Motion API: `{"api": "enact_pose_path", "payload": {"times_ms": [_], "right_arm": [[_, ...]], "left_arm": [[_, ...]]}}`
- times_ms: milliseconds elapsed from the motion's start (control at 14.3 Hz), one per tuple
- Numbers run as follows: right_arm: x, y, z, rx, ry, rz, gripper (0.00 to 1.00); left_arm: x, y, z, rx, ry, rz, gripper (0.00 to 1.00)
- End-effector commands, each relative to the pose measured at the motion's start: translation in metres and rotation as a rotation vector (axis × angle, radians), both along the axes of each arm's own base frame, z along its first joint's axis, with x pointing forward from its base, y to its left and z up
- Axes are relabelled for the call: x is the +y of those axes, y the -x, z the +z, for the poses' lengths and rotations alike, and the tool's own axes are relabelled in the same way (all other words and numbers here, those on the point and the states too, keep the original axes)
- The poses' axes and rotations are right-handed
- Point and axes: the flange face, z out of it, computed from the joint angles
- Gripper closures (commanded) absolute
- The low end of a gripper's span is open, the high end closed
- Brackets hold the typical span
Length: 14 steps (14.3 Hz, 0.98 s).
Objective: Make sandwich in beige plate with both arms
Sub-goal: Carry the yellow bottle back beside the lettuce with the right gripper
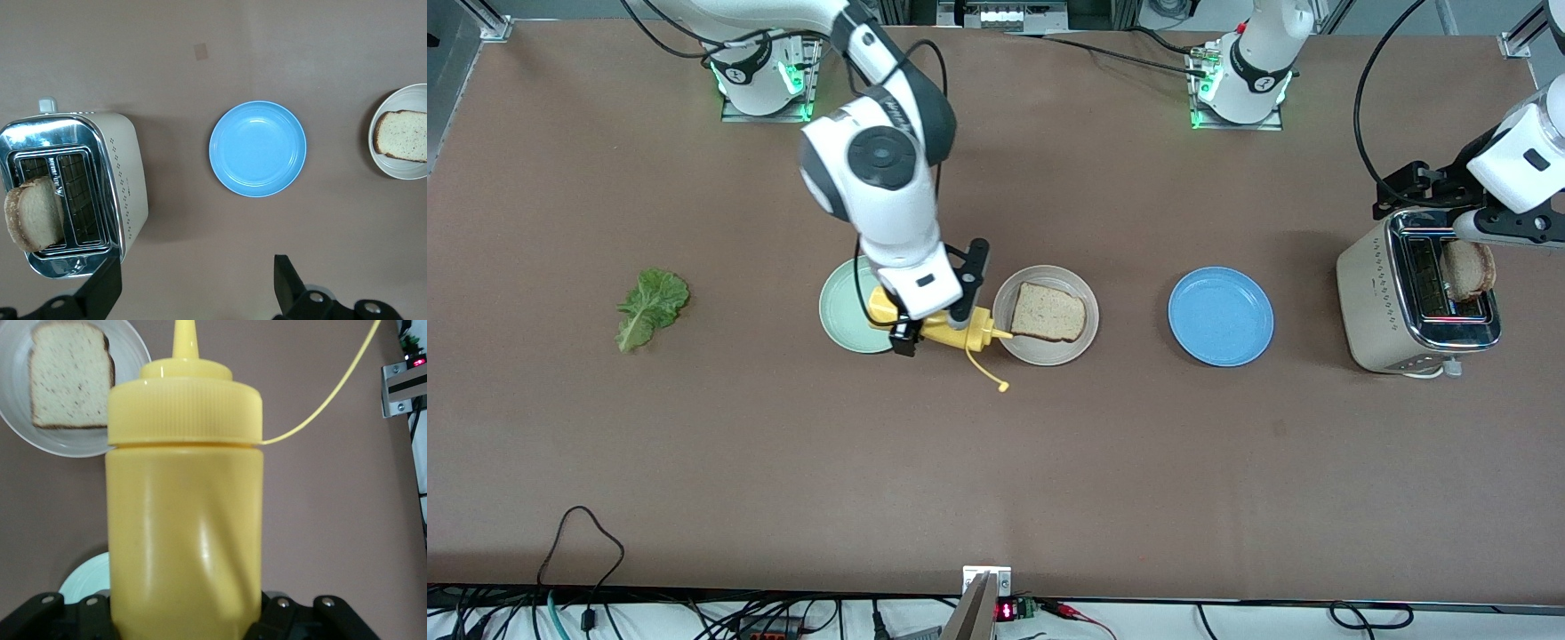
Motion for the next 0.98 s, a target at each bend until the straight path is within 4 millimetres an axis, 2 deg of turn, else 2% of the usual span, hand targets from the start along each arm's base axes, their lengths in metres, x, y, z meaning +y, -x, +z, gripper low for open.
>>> {"api": "enact_pose_path", "payload": {"times_ms": [0, 210, 420, 700, 909], "right_arm": [[-0.044, -0.008, 0.04, 0.051, -0.143, -0.009, 0.75], [-0.101, -0.024, 0.066, 0.124, -0.295, -0.01, 0.75], [-0.161, -0.035, 0.075, 0.181, -0.447, 0.029, 0.75], [-0.229, -0.022, 0.059, 0.199, -0.649, 0.064, 0.75], [-0.277, -0.01, 0.033, 0.179, -0.769, 0.114, 0.75]], "left_arm": [[0.001, -0.003, 0.006, 0.005, 0.02, -0.003, 0.0], [0.0, -0.003, 0.006, 0.005, 0.022, -0.003, 0.0], [0.0, -0.003, 0.006, 0.005, 0.02, -0.003, 0.0], [-0.001, -0.003, 0.006, 0.003, 0.02, -0.004, 0.0], [-0.001, -0.003, 0.006, 0.003, 0.02, -0.004, 0.0]]}}
